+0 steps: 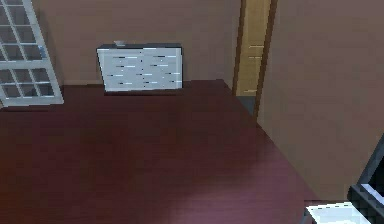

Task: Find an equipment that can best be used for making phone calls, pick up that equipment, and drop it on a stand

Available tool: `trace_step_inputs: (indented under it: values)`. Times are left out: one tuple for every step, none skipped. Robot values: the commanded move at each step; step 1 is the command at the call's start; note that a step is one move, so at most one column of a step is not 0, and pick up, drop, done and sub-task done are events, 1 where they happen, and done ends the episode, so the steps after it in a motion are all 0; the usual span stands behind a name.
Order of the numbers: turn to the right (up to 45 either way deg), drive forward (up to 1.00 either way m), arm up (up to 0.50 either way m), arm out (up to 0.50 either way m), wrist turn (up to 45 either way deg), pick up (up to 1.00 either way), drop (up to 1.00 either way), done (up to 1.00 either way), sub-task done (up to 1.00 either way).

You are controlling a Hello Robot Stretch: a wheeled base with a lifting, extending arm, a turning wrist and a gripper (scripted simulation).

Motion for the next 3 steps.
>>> trace_step_inputs:
  values:
    - [0.0, 0.00, -0.32, 0.00, 0.0, 0.00, 0.00, 0.00, 0.00]
    - [0.0, 0.00, 0.00, 0.00, 0.0, 0.00, 1.00, 0.00, 0.00]
    - [0.0, 0.00, 0.10, 0.00, 0.0, 0.00, 0.00, 0.00, 0.00]
